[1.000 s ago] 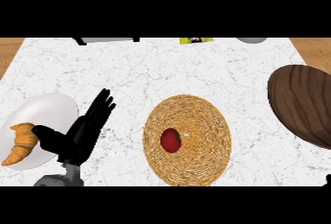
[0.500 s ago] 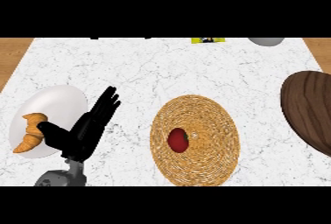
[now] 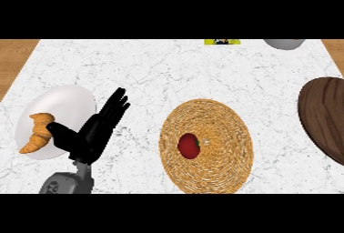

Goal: Pick the eggplant from the placemat and place it in the bowl

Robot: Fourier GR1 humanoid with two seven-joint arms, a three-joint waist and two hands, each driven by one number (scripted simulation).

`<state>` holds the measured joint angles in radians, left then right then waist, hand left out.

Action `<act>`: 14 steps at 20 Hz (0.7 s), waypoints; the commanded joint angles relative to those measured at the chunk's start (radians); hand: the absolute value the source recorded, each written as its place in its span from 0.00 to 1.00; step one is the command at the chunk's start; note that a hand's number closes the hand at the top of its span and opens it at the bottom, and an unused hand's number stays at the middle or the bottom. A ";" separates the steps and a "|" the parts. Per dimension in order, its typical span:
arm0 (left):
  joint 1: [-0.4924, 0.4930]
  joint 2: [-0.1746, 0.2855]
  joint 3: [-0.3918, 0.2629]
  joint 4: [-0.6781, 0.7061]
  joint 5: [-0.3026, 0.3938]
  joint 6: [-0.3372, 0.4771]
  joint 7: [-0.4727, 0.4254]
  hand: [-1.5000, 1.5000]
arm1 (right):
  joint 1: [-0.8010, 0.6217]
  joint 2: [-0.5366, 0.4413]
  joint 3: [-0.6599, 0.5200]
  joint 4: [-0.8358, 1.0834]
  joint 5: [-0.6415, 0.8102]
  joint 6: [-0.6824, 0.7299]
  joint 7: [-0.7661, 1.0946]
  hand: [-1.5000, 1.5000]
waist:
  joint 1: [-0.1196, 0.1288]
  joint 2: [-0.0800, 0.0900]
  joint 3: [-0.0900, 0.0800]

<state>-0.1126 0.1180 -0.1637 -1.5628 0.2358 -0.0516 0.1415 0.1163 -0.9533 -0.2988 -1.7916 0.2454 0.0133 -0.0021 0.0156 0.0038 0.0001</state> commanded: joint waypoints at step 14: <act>-0.069 -0.018 0.017 0.005 -0.004 -0.004 0.055 0.50 | -0.610 0.187 0.271 0.893 0.349 -0.019 -0.035 0.00 | 0.030 0.007 0.001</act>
<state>-0.1605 0.0841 -0.1730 -1.5562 0.2165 -0.0485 0.1683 -0.3651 -0.8372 -0.0574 -1.0592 0.5694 -0.0327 -0.0765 0.0492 0.0125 0.0015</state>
